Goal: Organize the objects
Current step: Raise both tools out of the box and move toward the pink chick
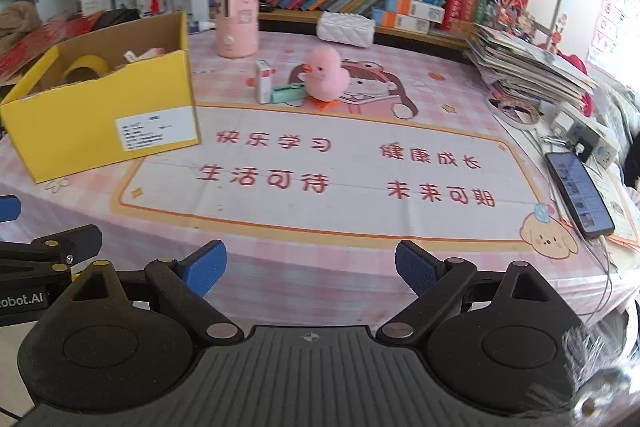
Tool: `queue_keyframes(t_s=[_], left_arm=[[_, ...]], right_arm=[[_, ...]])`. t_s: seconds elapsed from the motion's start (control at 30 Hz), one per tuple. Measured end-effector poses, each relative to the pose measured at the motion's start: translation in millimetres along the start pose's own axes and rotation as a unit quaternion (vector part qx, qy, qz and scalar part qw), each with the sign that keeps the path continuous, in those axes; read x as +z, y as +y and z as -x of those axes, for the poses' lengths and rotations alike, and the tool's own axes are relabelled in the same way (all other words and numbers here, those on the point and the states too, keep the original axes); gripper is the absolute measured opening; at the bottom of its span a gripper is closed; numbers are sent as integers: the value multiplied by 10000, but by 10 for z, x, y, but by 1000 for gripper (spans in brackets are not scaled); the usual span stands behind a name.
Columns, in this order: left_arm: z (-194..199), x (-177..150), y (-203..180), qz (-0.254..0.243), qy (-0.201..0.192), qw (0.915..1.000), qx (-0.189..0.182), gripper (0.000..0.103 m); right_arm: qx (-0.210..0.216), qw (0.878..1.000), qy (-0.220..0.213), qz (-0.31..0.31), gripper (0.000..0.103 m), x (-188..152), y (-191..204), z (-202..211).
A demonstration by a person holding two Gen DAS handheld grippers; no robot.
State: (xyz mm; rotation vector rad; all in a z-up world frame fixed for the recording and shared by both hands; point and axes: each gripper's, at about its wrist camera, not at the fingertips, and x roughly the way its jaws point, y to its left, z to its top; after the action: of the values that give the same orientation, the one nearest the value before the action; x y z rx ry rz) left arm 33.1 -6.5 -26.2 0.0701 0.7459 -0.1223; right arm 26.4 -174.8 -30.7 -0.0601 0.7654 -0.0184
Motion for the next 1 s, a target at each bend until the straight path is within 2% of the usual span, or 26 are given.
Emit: queue_keyframes(t_s=[0.27,0.5,1.0], left_arm=[[-179,201,-230,-168,-44,9997,-172,93],[-373,395,-408,-215,-40,9995,-236,93],[-838,798,-728,-19,-14,10000,-81,93]], right_arm=[[-151,9997,48,-178,91,125,-252,-145],[-120,9997,72,-199,90,288,-449,-301],[112,9998,173,3,89,742,-842,-824]])
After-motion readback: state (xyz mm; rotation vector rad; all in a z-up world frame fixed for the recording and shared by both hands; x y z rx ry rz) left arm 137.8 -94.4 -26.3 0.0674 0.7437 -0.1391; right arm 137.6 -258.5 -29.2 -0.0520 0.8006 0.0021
